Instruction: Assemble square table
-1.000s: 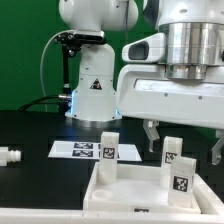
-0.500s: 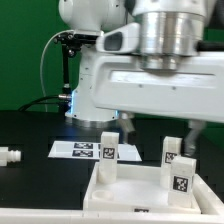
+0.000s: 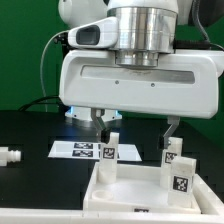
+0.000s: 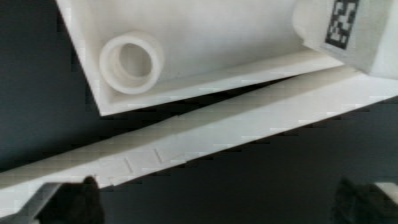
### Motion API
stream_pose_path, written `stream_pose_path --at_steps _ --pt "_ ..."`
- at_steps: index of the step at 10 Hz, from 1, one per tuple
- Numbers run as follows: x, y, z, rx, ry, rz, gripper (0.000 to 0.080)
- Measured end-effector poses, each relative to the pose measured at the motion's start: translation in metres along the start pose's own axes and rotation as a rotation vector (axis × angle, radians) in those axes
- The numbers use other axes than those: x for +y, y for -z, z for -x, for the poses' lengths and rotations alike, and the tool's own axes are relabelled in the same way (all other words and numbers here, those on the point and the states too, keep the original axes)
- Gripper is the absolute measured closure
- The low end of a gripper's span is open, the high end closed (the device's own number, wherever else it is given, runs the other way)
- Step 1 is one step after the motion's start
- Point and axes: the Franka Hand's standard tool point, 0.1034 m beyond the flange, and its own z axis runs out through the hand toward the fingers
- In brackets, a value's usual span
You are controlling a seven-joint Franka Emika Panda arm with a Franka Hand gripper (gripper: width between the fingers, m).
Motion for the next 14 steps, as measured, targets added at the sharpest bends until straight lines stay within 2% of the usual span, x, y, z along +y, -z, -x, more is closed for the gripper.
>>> stream_pose_path --at_steps 1,2,3,4,6,9,11,12,13,14 --pt "0.003 -0.001 0.000 0.000 -0.003 0.001 0.0151" --pt "0.024 -0.004 0.000 0.009 0.011 -0.013 0.0151" --pt "0.059 -0.009 0.005 0.002 -0.025 -0.006 0.0151" --pt "0.074 -0.012 0.007 -0.011 -0.069 -0.008 0.0151" --pt "0.063 -0.003 -0.003 0.000 -0.087 -0.017 0.0151" --pt "0.069 -0.004 -0.003 0.008 -0.113 -0.016 0.0151" --pt "0.117 -0.010 0.009 0.049 -0.293 0.008 0.0151" --pt "0.136 -0.013 0.016 0.045 -0.453 -0.004 0.0151" --pt "0.135 -0.013 0.016 0.056 -0.533 -0.004 0.0151" --pt "0.122 -0.012 0.014 0.070 -0.562 -0.017 0.0151"
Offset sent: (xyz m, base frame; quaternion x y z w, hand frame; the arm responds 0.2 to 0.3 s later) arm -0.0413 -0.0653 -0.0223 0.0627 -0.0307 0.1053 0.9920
